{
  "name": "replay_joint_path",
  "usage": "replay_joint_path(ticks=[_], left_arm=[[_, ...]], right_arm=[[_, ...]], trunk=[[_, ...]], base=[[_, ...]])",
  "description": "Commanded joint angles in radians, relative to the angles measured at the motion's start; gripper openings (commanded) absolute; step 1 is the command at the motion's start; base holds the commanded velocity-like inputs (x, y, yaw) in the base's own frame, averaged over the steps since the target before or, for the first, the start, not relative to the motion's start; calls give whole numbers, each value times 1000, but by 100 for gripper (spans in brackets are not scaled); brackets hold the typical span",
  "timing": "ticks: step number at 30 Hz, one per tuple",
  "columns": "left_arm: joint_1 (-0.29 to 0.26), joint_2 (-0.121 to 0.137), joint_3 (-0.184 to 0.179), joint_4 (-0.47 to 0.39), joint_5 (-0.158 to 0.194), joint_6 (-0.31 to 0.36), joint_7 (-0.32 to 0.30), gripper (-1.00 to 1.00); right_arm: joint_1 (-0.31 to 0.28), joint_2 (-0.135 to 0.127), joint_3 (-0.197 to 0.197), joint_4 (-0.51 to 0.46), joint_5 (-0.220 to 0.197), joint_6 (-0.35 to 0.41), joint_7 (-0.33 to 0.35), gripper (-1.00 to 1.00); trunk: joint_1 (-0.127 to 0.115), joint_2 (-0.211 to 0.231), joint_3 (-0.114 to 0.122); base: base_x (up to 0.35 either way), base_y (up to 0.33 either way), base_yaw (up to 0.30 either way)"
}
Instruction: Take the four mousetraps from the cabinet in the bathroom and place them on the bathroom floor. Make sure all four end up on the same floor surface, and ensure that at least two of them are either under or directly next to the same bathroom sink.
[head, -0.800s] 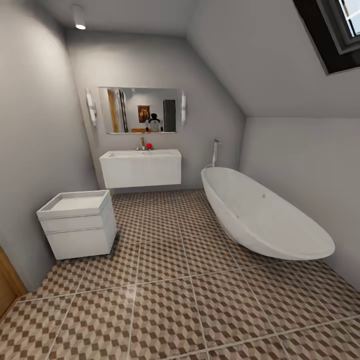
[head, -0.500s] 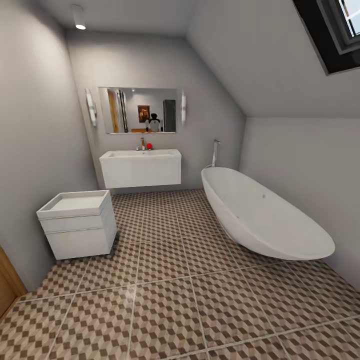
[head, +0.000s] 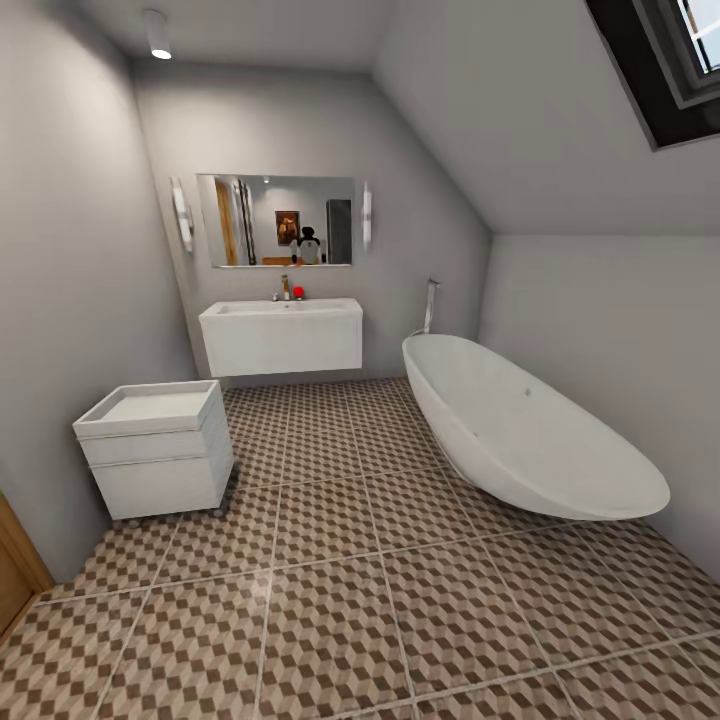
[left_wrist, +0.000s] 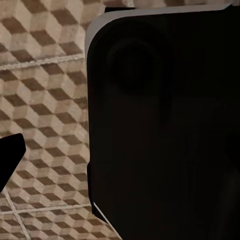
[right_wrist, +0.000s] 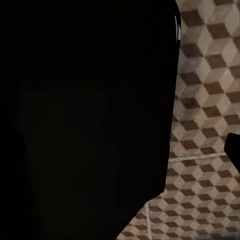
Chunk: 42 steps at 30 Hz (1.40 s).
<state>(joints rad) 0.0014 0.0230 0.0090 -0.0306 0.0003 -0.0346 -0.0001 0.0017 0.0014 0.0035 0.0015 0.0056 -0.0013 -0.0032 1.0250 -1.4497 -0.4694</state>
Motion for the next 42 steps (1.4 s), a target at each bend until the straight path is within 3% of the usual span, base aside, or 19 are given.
replay_joint_path(ticks=[1,42], left_arm=[[0,0,1,-1,0,-3,0,100],[0,-7,0,-5,0,-6,3,100]], right_arm=[[0,0,0,0,0,0,-1,100],[0,-4,1,0,5,-2,-3,100]], trunk=[[0,0,-1],[0,0,-1]], base=[[0,0,0],[0,0,10]])
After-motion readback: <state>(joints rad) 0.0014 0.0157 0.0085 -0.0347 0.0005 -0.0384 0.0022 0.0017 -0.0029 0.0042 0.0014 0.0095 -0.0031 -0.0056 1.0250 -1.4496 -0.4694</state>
